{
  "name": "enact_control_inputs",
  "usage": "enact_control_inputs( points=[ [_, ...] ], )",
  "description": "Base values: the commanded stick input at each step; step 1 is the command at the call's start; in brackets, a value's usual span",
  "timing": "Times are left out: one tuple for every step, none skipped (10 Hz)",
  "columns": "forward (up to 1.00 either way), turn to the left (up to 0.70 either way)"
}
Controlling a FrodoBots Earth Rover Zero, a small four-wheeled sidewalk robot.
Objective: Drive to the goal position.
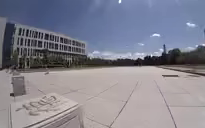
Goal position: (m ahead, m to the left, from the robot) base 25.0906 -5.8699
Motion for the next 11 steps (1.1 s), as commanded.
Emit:
enact_control_inputs(
  points=[
    [0.05, 0.0],
    [0.06, 0.0],
    [0.06, 0.0],
    [0.06, 0.0],
    [0.06, 0.0],
    [0.05, 0.0],
    [0.06, 0.0],
    [0.05, 0.0],
    [0.06, 0.0],
    [0.06, 0.0],
    [0.05, 0.0]
  ],
)
